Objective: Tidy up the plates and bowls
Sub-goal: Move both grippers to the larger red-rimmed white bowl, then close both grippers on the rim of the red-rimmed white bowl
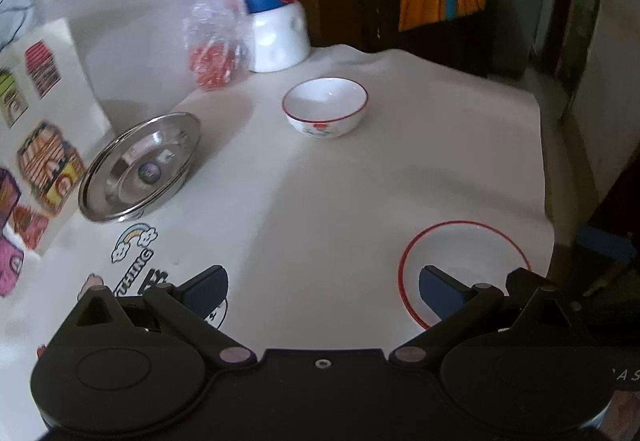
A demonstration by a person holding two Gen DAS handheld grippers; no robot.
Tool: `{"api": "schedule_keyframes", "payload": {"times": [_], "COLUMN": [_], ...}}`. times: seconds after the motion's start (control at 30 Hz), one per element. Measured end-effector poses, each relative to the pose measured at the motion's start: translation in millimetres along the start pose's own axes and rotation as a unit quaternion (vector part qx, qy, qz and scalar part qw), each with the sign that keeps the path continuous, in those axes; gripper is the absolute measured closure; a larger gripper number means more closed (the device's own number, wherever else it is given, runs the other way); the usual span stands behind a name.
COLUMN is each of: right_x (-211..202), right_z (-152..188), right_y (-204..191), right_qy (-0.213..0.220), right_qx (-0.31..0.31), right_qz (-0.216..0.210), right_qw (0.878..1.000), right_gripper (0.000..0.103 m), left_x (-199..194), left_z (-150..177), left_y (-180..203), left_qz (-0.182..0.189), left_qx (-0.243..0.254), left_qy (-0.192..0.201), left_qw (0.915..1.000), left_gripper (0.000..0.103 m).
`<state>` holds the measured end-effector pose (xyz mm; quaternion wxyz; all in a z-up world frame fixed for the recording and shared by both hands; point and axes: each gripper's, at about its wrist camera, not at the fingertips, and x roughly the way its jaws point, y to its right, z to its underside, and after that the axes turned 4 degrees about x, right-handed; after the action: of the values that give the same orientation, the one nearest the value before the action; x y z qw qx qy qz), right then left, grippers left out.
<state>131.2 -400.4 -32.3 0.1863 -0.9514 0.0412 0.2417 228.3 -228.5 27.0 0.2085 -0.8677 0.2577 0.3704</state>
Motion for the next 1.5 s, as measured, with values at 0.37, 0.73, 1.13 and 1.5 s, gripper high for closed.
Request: {"api": "schedule_keyframes", "payload": {"times": [0.37,0.73,1.13,1.5], "right_x": [2,-10,2,9], "right_z": [0,12,8,13], "right_y": [3,-17,-11,-3], "right_qy": [0.0,0.039,0.001,-0.016], "right_qx": [-0.007,-0.057,0.006,0.085], "right_qz": [-0.019,-0.004,-0.067,-0.095], "right_qw": [1.0,0.998,0.998,0.992], "right_gripper": [0.021,0.032,0.054,0.078], "left_x": [18,20,17,9], "left_z": [-2,0,5,15], "left_y": [-1,11,17,12], "left_qz": [0.038,0.058,0.081,0.097], "left_qx": [-0.017,-0.011,-0.017,-0.063], "left_qy": [-0.041,-0.048,-0.051,-0.034], "left_qw": [0.9983,0.9971,0.9952,0.9927], "left_gripper": [0.032,0.058,0.087,0.09]}}
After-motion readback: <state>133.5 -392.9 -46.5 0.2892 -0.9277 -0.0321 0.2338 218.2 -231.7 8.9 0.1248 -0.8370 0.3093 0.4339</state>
